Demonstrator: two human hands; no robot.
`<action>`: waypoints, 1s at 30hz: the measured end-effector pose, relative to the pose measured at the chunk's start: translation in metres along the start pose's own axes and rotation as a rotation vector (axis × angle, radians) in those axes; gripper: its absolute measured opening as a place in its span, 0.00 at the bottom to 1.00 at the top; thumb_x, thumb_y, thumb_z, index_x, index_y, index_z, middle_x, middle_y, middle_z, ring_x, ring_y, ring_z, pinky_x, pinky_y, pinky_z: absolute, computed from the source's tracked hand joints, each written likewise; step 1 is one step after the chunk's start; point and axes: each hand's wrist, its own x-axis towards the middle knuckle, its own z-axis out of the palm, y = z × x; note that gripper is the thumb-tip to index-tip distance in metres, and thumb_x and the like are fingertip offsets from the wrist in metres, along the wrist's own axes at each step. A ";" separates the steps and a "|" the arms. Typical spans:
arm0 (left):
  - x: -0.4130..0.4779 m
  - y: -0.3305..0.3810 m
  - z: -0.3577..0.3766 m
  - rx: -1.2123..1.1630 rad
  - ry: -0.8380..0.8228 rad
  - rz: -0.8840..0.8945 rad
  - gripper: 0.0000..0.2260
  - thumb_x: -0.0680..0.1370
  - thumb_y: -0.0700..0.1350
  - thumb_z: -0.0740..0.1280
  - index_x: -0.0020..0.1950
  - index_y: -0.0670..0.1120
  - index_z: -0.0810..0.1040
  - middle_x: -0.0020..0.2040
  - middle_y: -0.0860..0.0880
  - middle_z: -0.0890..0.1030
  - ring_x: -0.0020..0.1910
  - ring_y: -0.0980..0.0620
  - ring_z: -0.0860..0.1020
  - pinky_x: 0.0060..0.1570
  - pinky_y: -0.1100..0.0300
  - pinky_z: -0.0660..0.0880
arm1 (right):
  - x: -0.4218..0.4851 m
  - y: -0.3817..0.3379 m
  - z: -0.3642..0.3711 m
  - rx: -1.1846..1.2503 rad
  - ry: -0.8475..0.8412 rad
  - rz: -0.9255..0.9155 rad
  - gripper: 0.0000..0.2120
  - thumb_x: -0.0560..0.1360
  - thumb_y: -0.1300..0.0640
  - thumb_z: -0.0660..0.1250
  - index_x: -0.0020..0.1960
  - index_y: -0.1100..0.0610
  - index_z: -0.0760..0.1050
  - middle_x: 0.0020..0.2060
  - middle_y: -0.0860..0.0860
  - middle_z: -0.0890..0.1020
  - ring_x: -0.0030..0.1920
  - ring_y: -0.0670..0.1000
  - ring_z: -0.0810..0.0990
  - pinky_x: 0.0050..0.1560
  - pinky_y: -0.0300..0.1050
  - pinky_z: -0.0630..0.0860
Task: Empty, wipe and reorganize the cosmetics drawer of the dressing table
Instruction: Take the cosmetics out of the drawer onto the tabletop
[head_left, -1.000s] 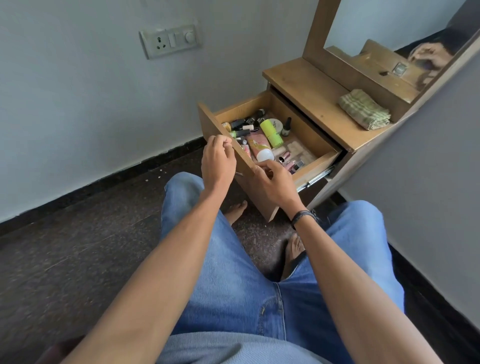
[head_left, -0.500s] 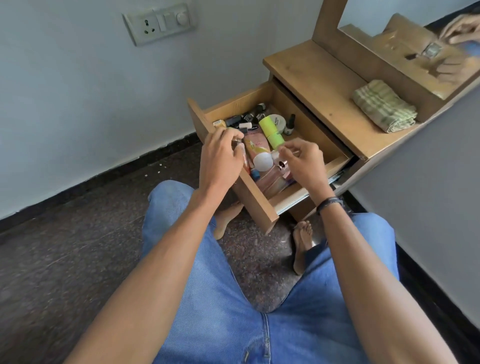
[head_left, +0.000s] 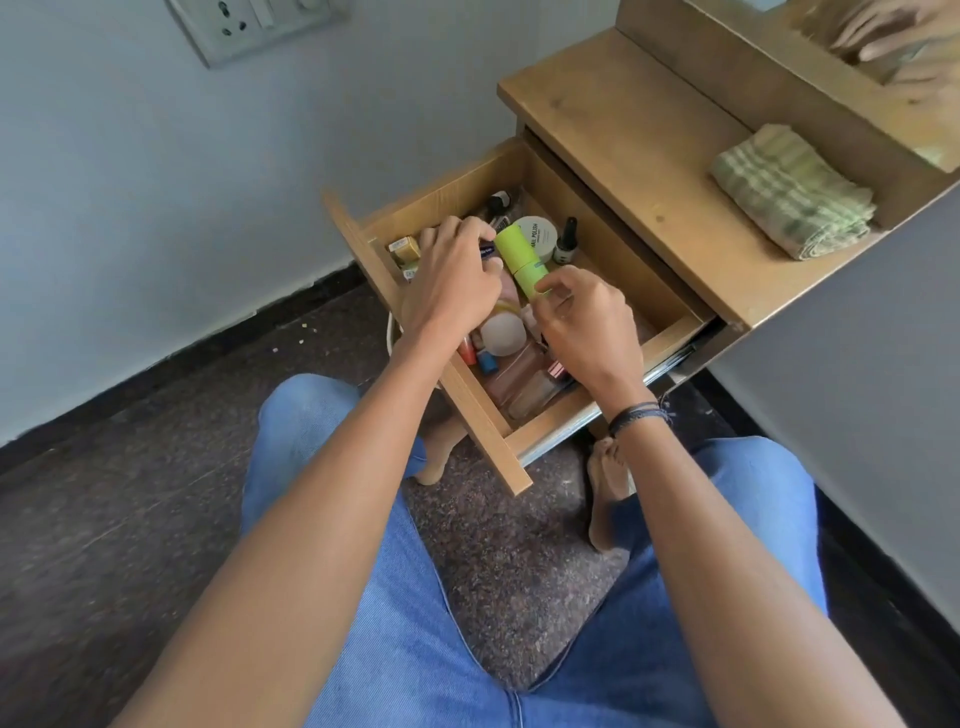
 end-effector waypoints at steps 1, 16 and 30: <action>0.002 -0.001 0.000 -0.002 -0.015 -0.008 0.13 0.80 0.47 0.66 0.65 0.54 0.74 0.66 0.52 0.74 0.67 0.49 0.68 0.46 0.55 0.71 | 0.001 0.000 0.000 0.005 0.024 0.027 0.07 0.78 0.55 0.68 0.54 0.53 0.81 0.49 0.48 0.82 0.45 0.48 0.80 0.43 0.48 0.81; -0.002 0.007 -0.003 -0.017 -0.258 0.055 0.11 0.74 0.56 0.71 0.55 0.59 0.81 0.51 0.59 0.73 0.57 0.55 0.69 0.34 0.60 0.59 | 0.009 0.019 -0.025 -0.423 -0.083 0.144 0.11 0.78 0.65 0.61 0.57 0.60 0.78 0.49 0.56 0.81 0.45 0.58 0.79 0.40 0.48 0.71; -0.003 0.003 0.008 0.299 -0.482 0.263 0.19 0.77 0.58 0.65 0.67 0.56 0.77 0.68 0.50 0.66 0.72 0.45 0.56 0.68 0.41 0.61 | 0.010 0.018 -0.028 -0.447 -0.166 0.226 0.15 0.77 0.56 0.62 0.62 0.56 0.78 0.45 0.55 0.83 0.43 0.61 0.82 0.44 0.54 0.82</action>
